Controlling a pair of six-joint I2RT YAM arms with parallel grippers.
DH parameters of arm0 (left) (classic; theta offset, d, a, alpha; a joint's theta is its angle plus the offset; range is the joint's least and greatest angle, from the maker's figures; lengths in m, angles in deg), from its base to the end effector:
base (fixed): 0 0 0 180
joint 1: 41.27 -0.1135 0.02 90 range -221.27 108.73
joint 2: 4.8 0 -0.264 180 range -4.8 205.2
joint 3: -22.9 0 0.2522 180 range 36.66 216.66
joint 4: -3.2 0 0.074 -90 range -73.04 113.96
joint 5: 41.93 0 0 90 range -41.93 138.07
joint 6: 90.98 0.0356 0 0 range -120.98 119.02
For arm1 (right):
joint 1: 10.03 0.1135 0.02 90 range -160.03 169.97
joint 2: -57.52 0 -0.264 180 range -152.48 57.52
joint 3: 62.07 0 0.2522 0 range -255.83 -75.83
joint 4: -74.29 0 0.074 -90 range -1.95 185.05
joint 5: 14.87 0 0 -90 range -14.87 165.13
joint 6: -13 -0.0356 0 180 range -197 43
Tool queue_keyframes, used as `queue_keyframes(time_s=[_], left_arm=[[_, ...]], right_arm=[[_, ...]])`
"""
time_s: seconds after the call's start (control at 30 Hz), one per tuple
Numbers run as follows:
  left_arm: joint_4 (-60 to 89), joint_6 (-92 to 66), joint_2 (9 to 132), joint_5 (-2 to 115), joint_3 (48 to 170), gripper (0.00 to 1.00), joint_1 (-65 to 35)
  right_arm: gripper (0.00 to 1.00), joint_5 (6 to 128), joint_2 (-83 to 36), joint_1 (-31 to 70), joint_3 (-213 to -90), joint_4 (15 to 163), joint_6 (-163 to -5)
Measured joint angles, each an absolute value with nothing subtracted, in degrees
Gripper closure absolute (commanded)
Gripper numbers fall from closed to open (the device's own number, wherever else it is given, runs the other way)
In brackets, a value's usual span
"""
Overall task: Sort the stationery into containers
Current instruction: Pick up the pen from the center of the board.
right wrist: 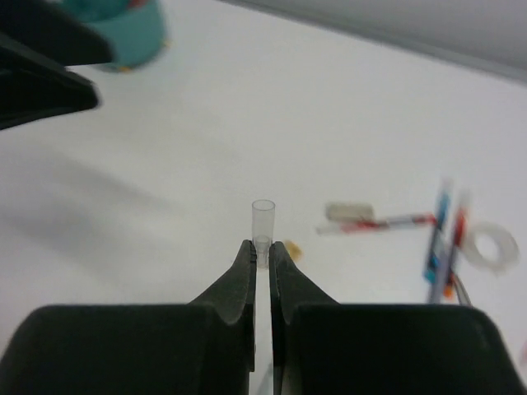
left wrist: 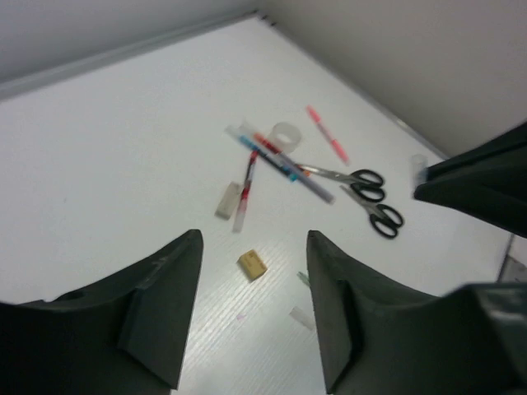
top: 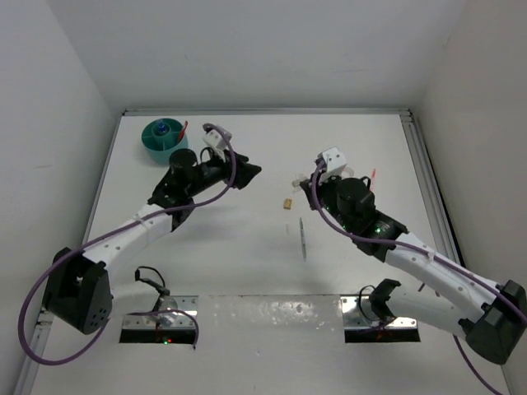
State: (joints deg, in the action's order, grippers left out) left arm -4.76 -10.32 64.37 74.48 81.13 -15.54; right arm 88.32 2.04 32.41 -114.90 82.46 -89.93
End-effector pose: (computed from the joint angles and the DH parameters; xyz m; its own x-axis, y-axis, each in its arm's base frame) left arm 0.2449 -0.1356 0.3069 -0.1743 -0.0774 -0.9817 0.7709 0.6095 -0.1849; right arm 0.1745 0.1486 0.2990 -0.2450 0.0712 -0.9669 -0.4482 0.8761 0.1780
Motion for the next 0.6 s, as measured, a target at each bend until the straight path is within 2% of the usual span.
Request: queue_keyframes(time_s=[0.13, 0.33, 0.47, 0.6], left_arm=[[3.68, -9.51, 71.54, 64.47, 87.05, 0.56, -9.79], [17.87, -7.00, 91.01, 57.72, 104.61, 0.65, 0.24], [28.62, -7.24, 106.25, 52.97, 120.78, 0.65, 4.68], [35.11, -9.21, 111.80, 48.40, 123.47, 0.64, 7.41]], right_arm=[[1.00, 98.31, 2.38, 29.72, -114.29, 91.58, -96.59], [1.00, 102.42, 3.06, 25.33, -111.25, 101.85, -100.79], [1.00, 104.82, 5.10, 22.40, -109.63, 106.35, -102.08], [1.00, 106.77, 7.70, 19.56, -109.37, 109.48, -103.35]])
